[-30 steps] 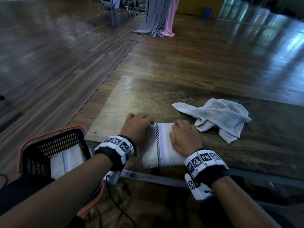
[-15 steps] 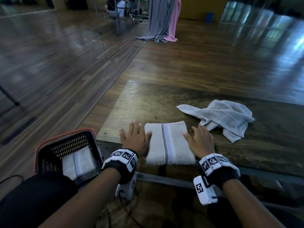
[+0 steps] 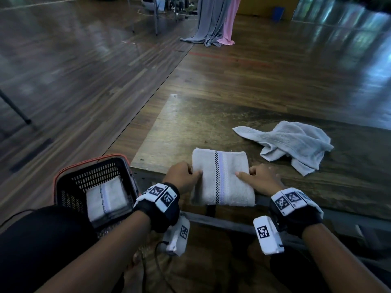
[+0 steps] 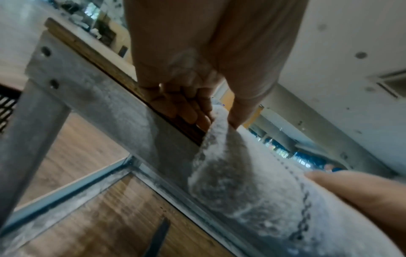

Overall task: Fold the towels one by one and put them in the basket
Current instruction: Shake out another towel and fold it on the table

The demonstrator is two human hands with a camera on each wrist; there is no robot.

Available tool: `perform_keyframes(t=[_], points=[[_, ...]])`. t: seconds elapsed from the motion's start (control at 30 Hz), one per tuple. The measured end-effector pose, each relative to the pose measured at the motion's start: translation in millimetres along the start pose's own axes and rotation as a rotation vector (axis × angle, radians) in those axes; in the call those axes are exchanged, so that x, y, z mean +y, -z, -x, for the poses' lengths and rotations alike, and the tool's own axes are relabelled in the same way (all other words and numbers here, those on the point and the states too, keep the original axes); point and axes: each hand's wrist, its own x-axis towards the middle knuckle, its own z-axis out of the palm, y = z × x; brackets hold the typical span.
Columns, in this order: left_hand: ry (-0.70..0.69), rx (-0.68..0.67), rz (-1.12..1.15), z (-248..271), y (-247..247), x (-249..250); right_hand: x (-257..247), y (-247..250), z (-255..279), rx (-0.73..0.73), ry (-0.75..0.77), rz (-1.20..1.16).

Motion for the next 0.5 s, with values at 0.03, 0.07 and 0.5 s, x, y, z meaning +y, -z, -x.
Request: perform_keyframes(t=[0.03, 0.07, 0.5], points=[[0.003, 0.027, 0.068, 3.9, -0.4, 2.1, -0.7, 0.8, 2.4, -0.025, 0.008, -0.049], [0.017, 0.041, 0.149, 8.8, -1.2, 3.6, -1.5, 1.4, 5.9, -0.045, 0.017, -0.098], [0.24, -0.275, 0.796, 154.2, -17.4, -55.6, 23.2, -51.2, 131.0, -0.26, -0.053, -0.768]])
